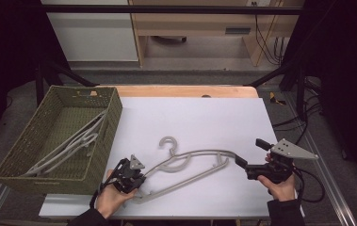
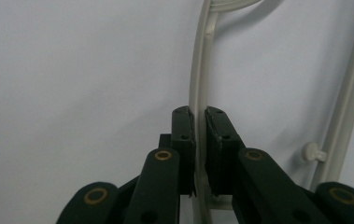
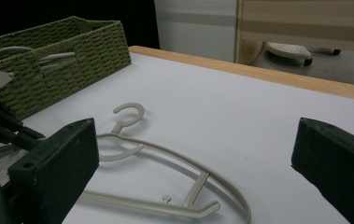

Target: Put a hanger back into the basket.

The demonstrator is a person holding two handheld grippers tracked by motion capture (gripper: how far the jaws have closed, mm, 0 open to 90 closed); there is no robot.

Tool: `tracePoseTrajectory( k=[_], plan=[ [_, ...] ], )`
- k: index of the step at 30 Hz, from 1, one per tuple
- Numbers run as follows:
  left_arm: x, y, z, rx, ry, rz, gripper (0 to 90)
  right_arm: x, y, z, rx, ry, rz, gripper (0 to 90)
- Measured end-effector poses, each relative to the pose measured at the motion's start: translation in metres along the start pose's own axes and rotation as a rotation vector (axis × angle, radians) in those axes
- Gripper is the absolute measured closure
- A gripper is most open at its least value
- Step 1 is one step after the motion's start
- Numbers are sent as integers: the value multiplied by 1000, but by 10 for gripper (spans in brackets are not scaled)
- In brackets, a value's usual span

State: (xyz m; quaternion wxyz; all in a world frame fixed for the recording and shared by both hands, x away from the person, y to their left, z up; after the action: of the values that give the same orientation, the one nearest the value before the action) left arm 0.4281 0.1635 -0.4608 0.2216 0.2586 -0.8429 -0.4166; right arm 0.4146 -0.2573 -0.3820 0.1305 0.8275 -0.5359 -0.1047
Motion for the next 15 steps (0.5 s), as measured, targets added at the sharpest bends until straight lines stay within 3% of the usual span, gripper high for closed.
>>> tracePoseTrajectory(
  k=[3, 11, 12, 15],
  plan=[
    [3, 9, -1, 52, -9, -2, 829, 0, 0, 0, 0, 0, 3, 10],
    [4, 30, -4, 119, -21, 3, 829, 1, 0, 0, 1, 1, 1, 10],
    [6, 35, -5, 123, -32, -20, 828, 1, 0, 0, 1, 0, 1, 10],
    [8, 40, -6, 142, -41, -37, 828, 1, 1, 0, 2, -3, 4, 10]
  ],
)
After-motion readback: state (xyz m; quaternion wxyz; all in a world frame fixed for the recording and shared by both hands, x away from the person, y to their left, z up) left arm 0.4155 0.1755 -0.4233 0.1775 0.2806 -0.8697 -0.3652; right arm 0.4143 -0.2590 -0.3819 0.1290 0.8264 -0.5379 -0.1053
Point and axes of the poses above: each handheld gripper's, and its own axes: y roughly backward along the jaws, z roughly out of its underside, x roughly to its right, the point moved 1 cm from there along -y, roughly forward along the jaws, and after that the axes turned 13 degrees about z, right-handed, at the moved point
